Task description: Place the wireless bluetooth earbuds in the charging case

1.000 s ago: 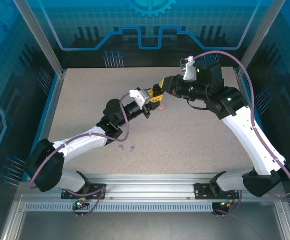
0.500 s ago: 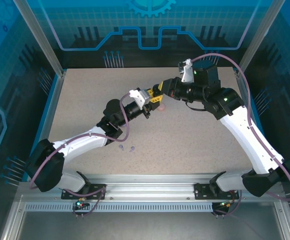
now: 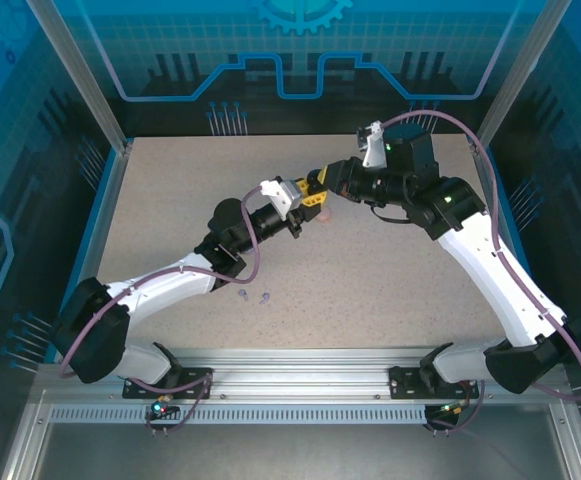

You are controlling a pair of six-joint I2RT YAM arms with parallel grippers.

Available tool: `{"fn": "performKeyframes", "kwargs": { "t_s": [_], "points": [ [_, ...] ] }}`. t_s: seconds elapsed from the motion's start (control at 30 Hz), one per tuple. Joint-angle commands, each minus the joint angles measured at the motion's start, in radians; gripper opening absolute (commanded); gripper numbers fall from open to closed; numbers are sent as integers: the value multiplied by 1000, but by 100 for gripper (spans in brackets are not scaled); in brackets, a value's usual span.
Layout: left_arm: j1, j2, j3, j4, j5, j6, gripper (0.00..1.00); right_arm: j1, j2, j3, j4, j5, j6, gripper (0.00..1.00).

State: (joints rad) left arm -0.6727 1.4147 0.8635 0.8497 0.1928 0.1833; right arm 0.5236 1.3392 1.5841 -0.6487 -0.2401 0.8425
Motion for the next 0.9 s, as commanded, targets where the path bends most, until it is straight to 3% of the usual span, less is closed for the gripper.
{"fn": "performKeyframes", "kwargs": {
  "t_s": [0.0, 0.23, 0.43, 0.6, 0.87],
  "points": [
    [-4, -10, 41, 54, 11, 2, 0, -14, -5, -12, -11, 5, -2, 12],
    [-4, -7, 45, 52, 11, 2, 0, -9, -4, -19, -7, -17, -11, 16],
    [-7, -1, 44, 51, 12, -4, 0, -17, -18, 21, -24, 20, -16, 52],
    [-6, 1, 40, 52, 10, -8, 0, -34, -37, 71, -58, 37, -35, 64],
    [-8, 0, 27, 54, 9, -21, 0, -86, -91, 9, -89, 69, -49, 68]
  ]
}}
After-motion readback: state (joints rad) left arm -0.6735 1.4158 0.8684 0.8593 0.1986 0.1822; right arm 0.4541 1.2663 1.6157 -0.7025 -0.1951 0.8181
